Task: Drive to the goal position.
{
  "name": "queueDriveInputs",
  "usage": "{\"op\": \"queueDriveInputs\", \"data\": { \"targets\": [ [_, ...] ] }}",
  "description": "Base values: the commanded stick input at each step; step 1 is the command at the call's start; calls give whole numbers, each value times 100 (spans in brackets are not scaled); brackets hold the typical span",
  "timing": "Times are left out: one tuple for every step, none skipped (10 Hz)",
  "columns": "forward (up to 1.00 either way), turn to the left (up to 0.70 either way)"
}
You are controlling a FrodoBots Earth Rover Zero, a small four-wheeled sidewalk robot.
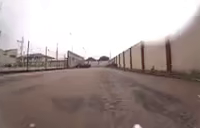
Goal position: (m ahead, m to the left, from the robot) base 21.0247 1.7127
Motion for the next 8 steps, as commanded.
{"op": "queueDriveInputs", "data": {
  "targets": [
    [70,3],
    [70,3],
    [70,3],
    [70,3],
    [70,3],
    [70,-11],
    [70,-32],
    [70,-32]
  ]
}}
